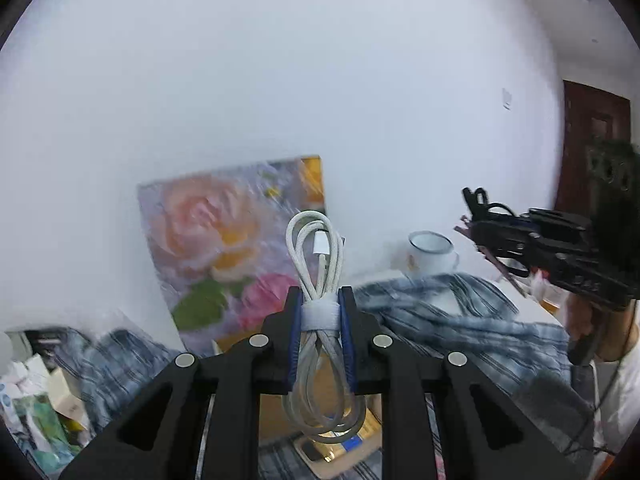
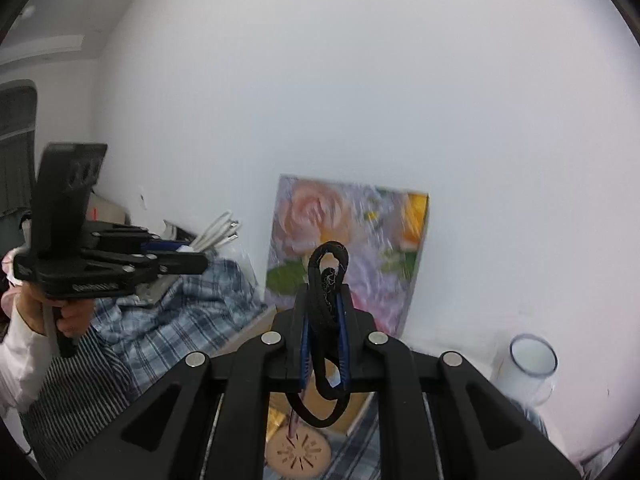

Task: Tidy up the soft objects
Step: 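Lift the white cable with the left tool while the right tool lifts the scissors toward the box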

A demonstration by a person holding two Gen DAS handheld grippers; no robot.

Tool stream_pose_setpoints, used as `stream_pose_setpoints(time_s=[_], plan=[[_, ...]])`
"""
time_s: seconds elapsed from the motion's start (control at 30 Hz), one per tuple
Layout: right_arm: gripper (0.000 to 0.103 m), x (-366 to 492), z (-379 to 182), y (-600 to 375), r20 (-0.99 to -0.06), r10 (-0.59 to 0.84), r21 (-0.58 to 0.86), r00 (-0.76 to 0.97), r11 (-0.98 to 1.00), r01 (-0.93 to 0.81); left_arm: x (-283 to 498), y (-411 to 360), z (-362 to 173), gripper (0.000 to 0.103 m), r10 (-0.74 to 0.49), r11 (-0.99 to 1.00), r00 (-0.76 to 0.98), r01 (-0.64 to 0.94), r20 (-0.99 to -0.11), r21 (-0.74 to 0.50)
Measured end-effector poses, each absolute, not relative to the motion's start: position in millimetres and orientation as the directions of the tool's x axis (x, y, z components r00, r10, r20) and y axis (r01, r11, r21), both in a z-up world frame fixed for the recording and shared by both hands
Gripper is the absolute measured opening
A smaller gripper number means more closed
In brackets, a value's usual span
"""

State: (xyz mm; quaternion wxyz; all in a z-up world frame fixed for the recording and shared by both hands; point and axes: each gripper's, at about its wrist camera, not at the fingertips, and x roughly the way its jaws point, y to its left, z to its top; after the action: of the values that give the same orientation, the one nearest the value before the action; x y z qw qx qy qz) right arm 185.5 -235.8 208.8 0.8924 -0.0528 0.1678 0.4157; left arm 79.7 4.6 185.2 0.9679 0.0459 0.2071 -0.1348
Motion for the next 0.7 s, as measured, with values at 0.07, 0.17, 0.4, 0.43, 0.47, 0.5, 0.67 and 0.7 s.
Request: stream_pose_setpoints(time_s=[0.07, 0.17, 0.4, 0.43, 0.47, 0.5, 0.67, 0.7], plan=[[0.011, 184, 220, -233, -0.314, 0.737, 0.045, 0.598, 0.641, -0.767, 83, 6, 190, 0.019, -0.246, 0.960, 0.884, 0.278, -0.397, 0.025], [0.011, 185, 234, -226, -0.274, 0.755, 0.046, 0.596, 0.629, -0.776, 92, 9, 197, 0.019, -0.214, 0.970, 0.903, 0.241, -0.373, 0.025], [0.011, 205, 252, -201, -0.259, 0.796, 0.056, 0.548, 0.578, -0.814, 118, 20, 201, 0.019, -0.144, 0.985, 0.920, 0.168, -0.364, 0.034], [0.011, 207, 252, -199, -0.255, 0.794, 0.058, 0.552, 0.583, -0.811, 122, 22, 199, 0.019, -0.140, 0.986, 0.919, 0.162, -0.369, 0.031], [0.011, 211, 250, -196, -0.252, 0.793, 0.069, 0.555, 0.587, -0.807, 126, 24, 195, 0.019, -0.132, 0.988, 0.917, 0.153, -0.377, 0.027], [0.011, 214, 248, -195, -0.245, 0.793, 0.085, 0.558, 0.591, -0.802, 128, 25, 191, 0.019, -0.126, 0.989, 0.916, 0.146, -0.382, 0.025], [0.011, 225, 222, -186, -0.239, 0.809, 0.150, 0.537, 0.577, -0.803, 138, 24, 167, 0.019, -0.129, 0.987, 0.905, 0.158, -0.406, 0.037], [0.011, 229, 217, -184, -0.246, 0.807, 0.159, 0.537, 0.580, -0.799, 139, 24, 162, 0.019, -0.134, 0.986, 0.902, 0.162, -0.411, 0.035]])
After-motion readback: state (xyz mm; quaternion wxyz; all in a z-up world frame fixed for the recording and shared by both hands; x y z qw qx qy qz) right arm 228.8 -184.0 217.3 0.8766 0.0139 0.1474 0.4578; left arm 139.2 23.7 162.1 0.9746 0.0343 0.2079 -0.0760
